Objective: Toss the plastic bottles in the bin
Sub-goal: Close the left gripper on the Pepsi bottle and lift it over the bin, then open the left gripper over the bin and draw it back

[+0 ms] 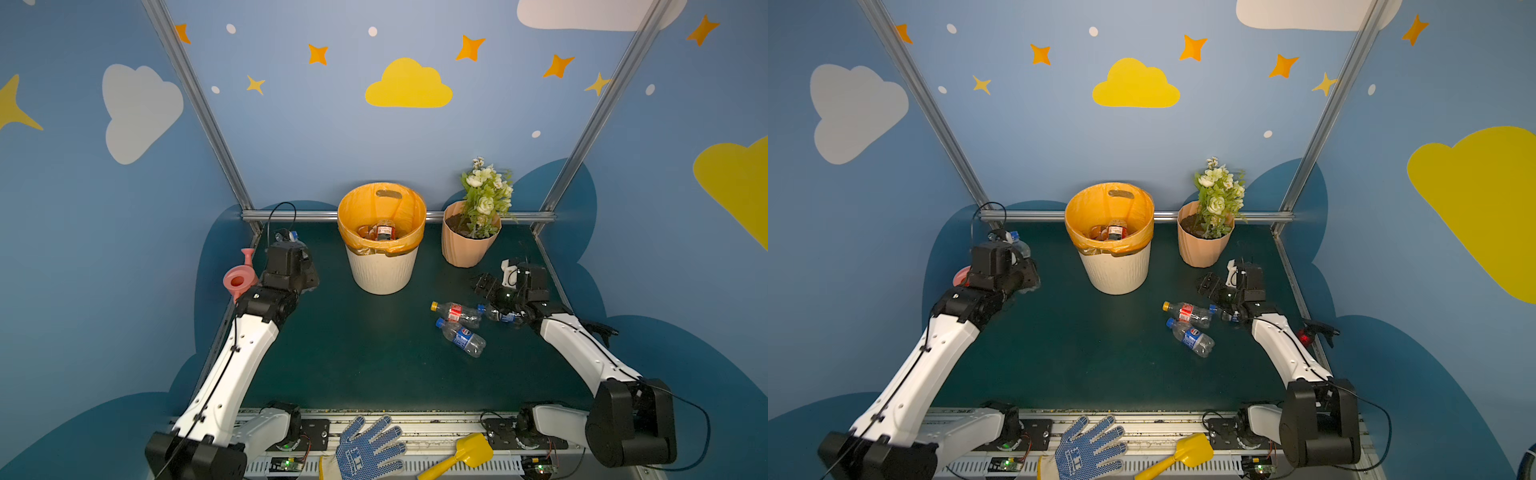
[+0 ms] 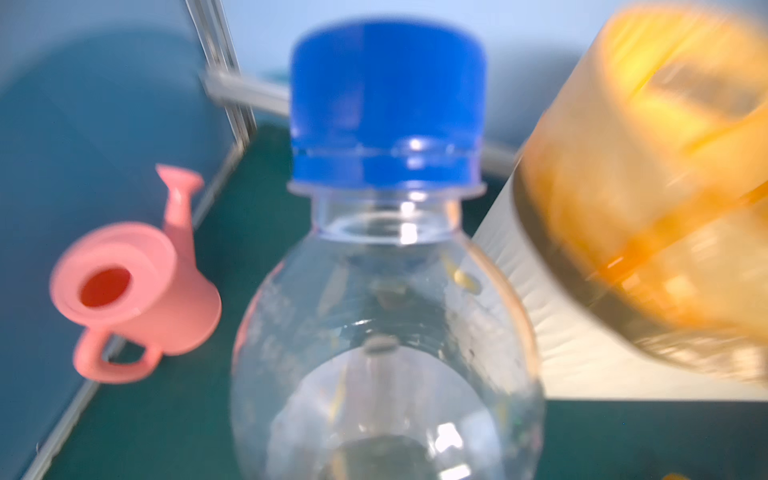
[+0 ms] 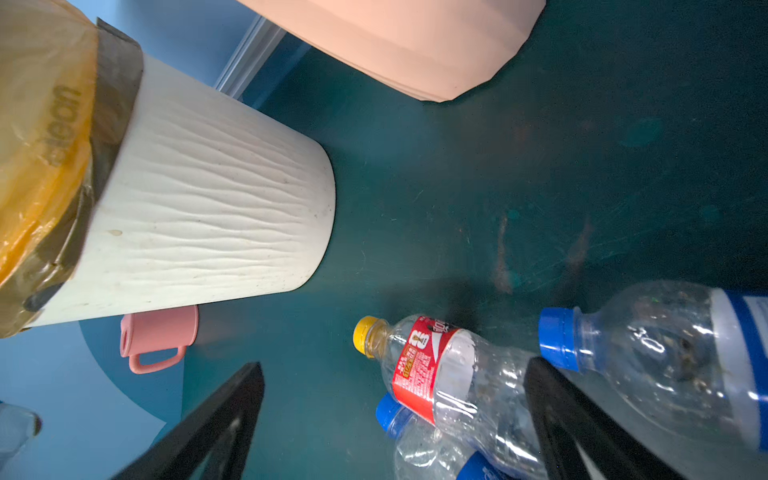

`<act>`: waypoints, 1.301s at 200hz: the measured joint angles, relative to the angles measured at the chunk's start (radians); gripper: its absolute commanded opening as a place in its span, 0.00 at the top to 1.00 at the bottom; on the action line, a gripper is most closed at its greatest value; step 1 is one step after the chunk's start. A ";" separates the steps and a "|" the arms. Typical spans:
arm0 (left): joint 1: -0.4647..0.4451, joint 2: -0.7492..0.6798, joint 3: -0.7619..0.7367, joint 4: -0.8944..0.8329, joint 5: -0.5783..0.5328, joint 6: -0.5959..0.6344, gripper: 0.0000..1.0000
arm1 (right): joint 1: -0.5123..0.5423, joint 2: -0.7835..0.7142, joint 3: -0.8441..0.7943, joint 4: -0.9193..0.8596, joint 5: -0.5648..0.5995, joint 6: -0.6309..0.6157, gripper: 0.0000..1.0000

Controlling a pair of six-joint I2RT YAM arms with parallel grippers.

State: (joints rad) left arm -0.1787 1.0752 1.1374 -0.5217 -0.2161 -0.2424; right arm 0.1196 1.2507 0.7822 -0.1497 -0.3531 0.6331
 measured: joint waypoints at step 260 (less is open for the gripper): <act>-0.256 0.364 0.529 0.288 0.180 0.092 0.00 | 0.000 -0.056 0.023 -0.008 0.002 0.014 0.03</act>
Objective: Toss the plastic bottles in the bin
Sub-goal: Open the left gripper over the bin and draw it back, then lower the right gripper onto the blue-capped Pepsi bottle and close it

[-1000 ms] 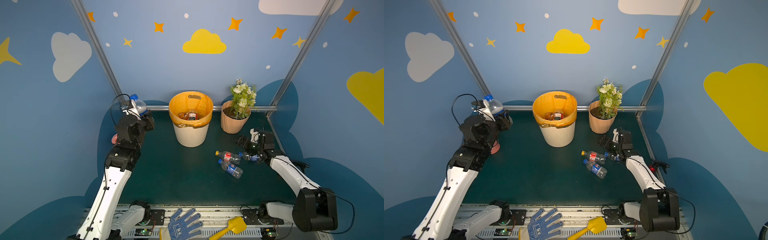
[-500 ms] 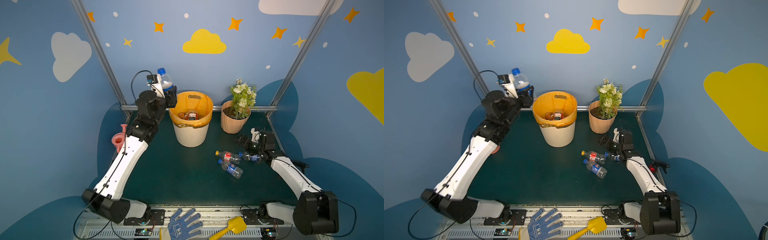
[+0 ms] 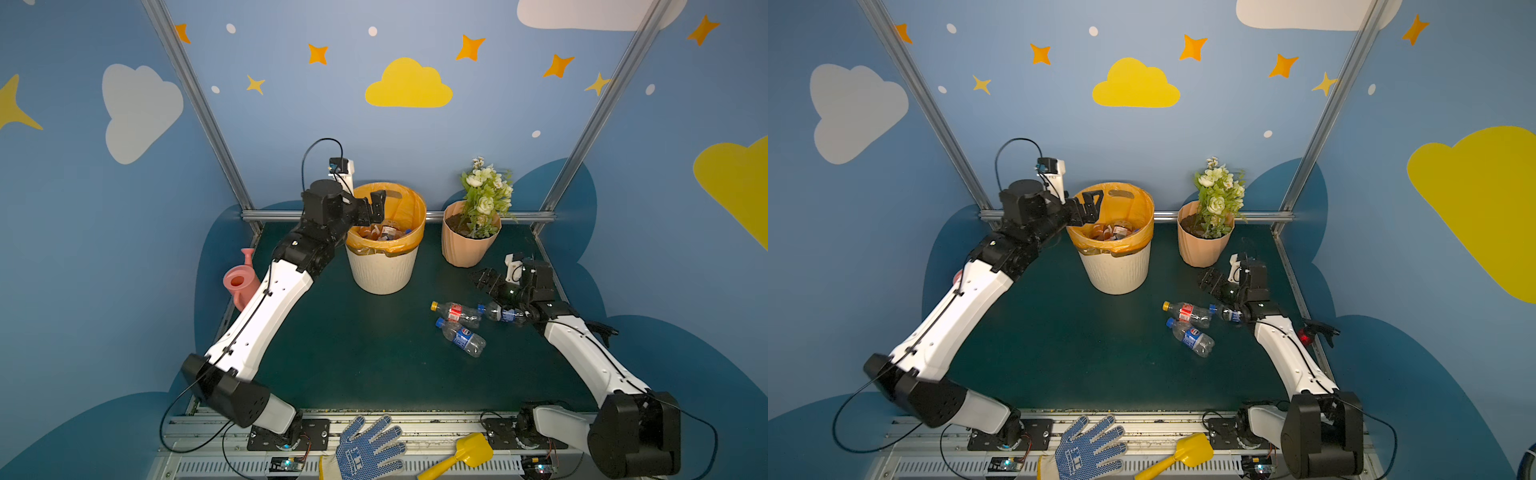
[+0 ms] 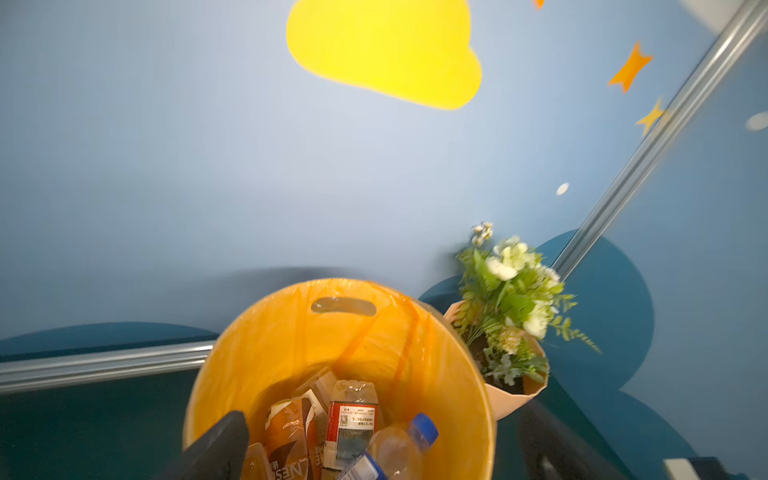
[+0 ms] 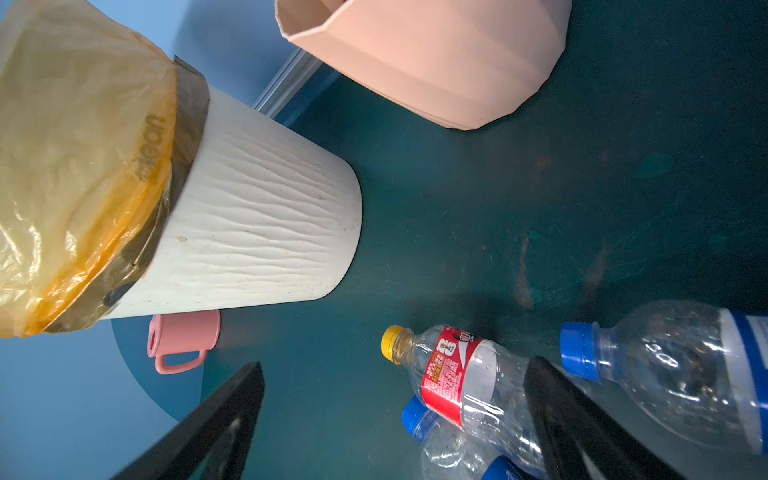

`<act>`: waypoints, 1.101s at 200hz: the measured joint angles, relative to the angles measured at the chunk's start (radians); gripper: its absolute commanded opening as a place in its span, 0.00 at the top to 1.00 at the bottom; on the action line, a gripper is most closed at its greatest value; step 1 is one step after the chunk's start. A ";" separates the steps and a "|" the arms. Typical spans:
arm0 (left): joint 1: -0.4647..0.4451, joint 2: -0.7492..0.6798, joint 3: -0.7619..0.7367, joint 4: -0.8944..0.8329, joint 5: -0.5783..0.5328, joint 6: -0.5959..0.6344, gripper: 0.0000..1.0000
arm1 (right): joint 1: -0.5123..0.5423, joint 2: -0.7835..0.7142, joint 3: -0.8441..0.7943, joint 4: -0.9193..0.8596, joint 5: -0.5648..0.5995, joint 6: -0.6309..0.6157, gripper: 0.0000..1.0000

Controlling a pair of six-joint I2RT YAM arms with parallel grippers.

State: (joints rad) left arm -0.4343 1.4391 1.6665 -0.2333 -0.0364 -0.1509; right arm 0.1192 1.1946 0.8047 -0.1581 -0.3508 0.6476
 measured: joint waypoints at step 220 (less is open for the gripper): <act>0.155 -0.540 -0.790 0.046 -0.223 -0.241 0.00 | 0.201 -0.021 -0.094 -0.314 0.049 -0.213 0.11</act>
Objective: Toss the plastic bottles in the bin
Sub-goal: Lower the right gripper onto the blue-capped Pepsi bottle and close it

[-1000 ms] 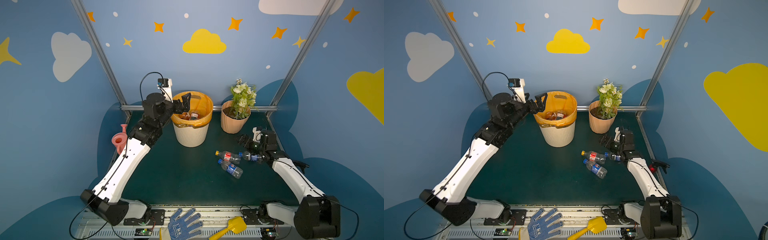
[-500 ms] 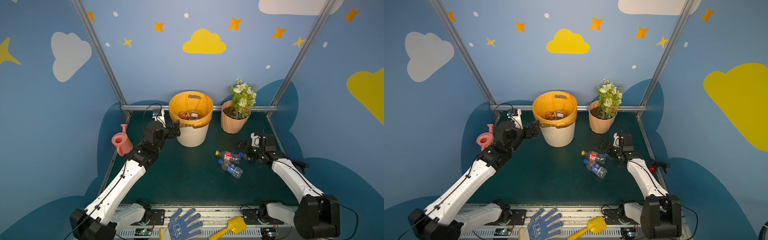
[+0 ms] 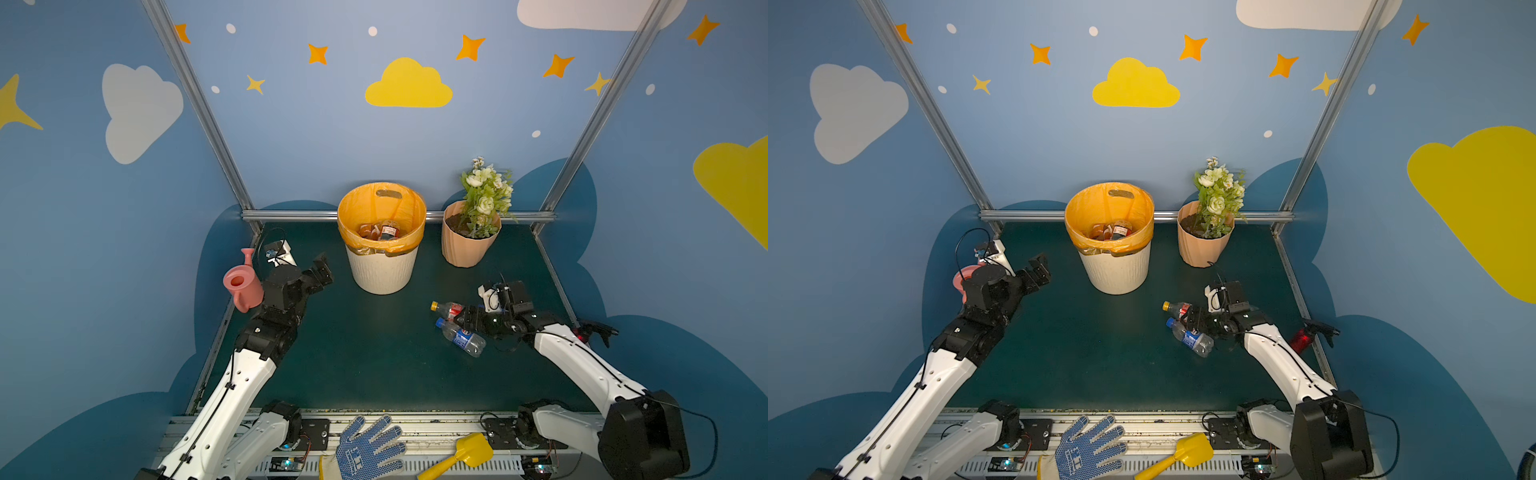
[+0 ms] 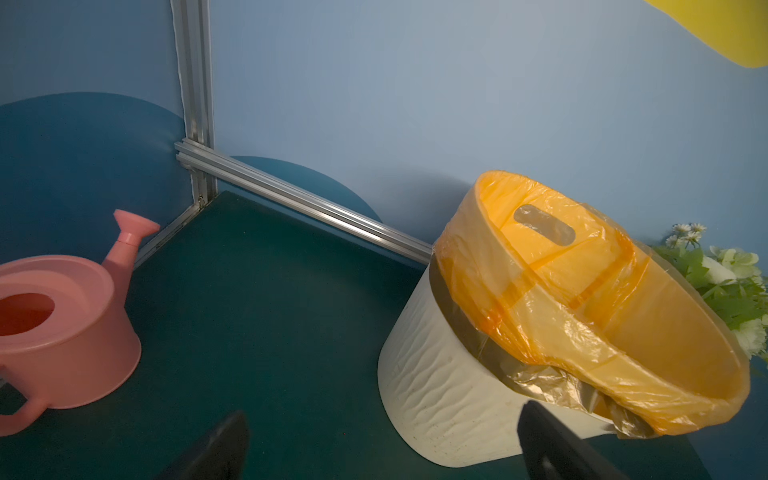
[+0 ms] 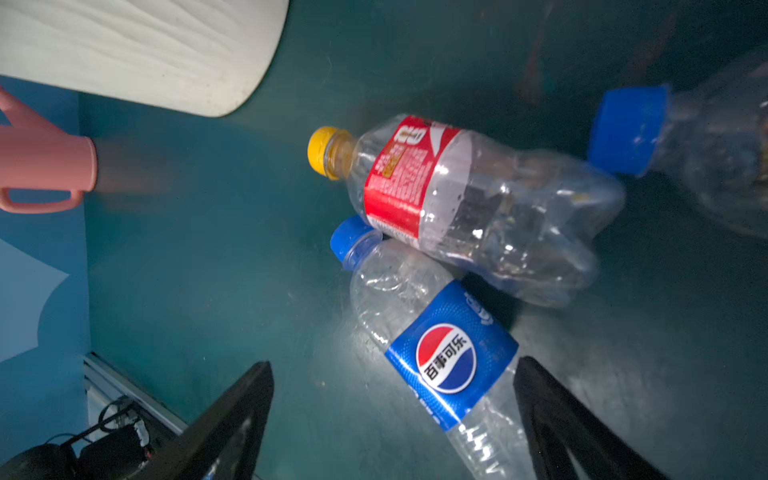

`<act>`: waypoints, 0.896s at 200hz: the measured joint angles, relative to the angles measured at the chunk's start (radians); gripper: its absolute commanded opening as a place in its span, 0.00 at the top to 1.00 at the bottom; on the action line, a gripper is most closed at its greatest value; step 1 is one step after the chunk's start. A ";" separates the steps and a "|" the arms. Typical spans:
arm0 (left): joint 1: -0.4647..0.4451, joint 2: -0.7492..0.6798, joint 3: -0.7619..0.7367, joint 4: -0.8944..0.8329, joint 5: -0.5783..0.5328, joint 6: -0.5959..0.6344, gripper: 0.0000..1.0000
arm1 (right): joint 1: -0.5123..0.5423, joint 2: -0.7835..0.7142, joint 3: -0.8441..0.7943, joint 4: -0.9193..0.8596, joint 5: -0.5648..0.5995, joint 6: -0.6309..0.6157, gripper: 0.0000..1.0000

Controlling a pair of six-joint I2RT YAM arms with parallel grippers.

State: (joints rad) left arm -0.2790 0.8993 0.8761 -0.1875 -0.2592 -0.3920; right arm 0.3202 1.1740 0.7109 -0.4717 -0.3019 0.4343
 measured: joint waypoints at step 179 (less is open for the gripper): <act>0.003 0.015 0.001 -0.014 0.045 -0.035 0.00 | 0.331 0.413 0.257 -0.263 0.226 -0.166 0.25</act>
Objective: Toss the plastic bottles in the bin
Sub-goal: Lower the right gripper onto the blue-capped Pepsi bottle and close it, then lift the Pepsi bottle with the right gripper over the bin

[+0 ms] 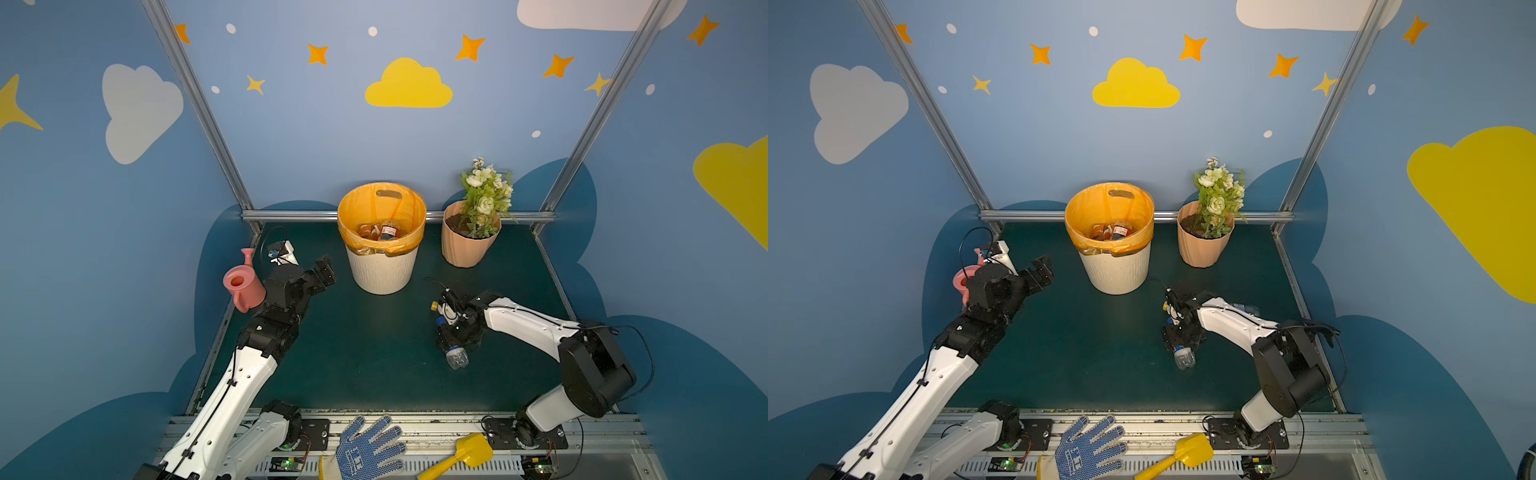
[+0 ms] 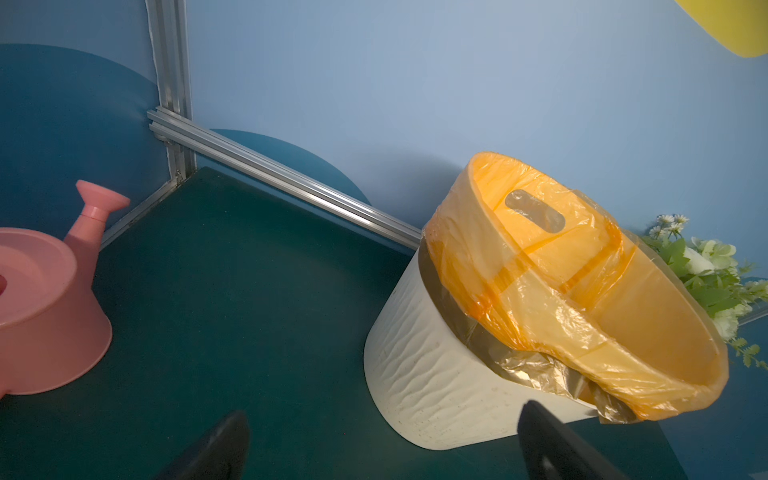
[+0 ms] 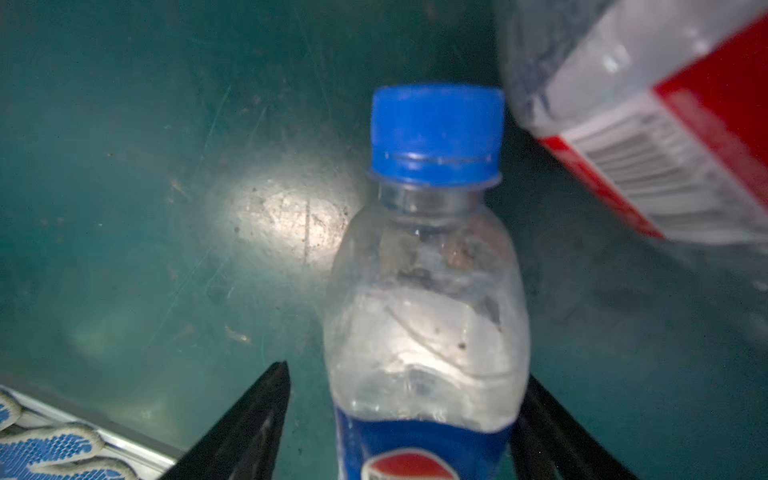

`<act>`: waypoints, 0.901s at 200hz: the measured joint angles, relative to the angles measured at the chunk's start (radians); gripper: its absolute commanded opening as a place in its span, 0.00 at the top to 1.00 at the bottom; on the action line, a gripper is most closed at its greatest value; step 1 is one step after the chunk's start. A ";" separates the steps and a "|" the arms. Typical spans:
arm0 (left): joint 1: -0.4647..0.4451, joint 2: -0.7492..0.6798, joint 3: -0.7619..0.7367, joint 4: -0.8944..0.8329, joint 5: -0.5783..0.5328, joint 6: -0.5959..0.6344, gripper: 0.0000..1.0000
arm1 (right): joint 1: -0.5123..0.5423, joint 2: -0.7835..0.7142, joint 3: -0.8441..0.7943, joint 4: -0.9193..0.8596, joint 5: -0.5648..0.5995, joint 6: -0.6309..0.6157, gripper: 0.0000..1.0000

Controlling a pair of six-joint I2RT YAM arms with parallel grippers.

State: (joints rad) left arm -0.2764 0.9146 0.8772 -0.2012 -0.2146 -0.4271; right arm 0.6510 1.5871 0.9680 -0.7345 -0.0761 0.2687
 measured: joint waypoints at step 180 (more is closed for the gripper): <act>0.008 -0.021 -0.001 -0.029 -0.005 0.003 0.00 | 0.045 -0.013 0.097 -0.045 0.006 0.013 0.59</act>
State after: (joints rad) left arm -0.2684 0.8936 0.8764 -0.2298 -0.2199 -0.4244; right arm 0.6956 1.5742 1.0645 -0.7795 -0.0704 0.2813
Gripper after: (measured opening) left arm 0.998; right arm 0.452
